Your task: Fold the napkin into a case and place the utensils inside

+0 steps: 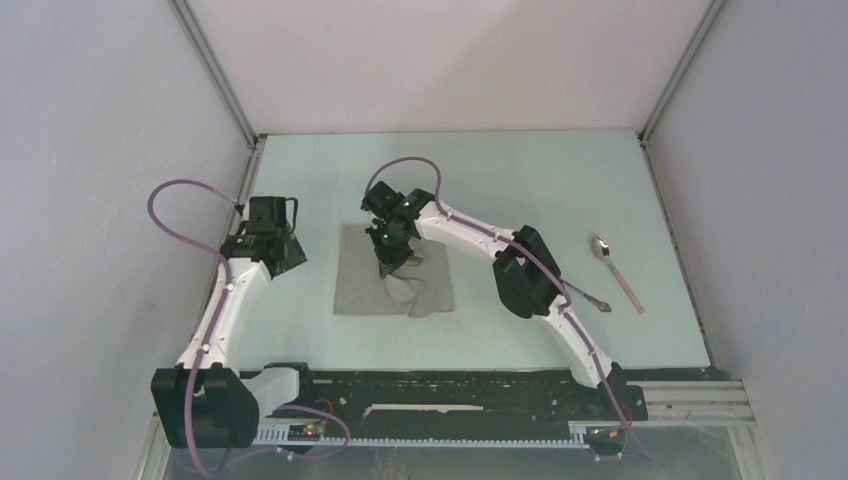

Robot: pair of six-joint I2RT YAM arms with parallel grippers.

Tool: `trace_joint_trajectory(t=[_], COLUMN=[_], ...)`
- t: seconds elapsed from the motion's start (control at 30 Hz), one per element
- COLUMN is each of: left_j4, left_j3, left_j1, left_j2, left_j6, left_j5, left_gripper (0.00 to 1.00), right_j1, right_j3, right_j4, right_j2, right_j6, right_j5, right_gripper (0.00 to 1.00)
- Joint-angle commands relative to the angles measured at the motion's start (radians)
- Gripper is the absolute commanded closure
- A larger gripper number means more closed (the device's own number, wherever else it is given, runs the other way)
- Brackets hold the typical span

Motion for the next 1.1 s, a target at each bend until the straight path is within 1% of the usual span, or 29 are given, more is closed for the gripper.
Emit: trace_joint_trajectory(t=[0.0,0.13,0.23,0.53,0.77,1.07], left_j4=[0.018,0.020,0.020,0.020,0.020,0.021], left_j3=[-0.004,-0.005,-0.005,-0.005,-0.007,-0.008], left_j1=[-0.002,-0.001,-0.002,-0.002,-0.002,-0.002], left_j2=[-0.029,-0.035,-0.034,-0.032,-0.030,-0.024], left_j6=[0.019,0.019,0.019,0.019,0.019,0.021], left_j5=[0.002,-0.001,0.002,0.005,0.002,0.009], left_gripper=[0.43,0.42,0.42,0.42,0.42,0.42], right_j1=[0.004,0.006,0.004,-0.026,-0.026,-0.032], right_j3=[0.055,0.113,0.158,0.187,0.254,0.272], right_j4=[0.129,0.164,0.159,0.186,0.186,0.203], right_j2=[0.014,0.056,0.090,0.136,0.186,0.219], right_j6=[0.050,0.087,0.105,0.141,0.145,0.147], right_j5=[-0.153,-0.217,-0.203,-0.191,-0.198,-0.201], right_gripper=[1.00,1.00,1.00,1.00,1.00,1.00])
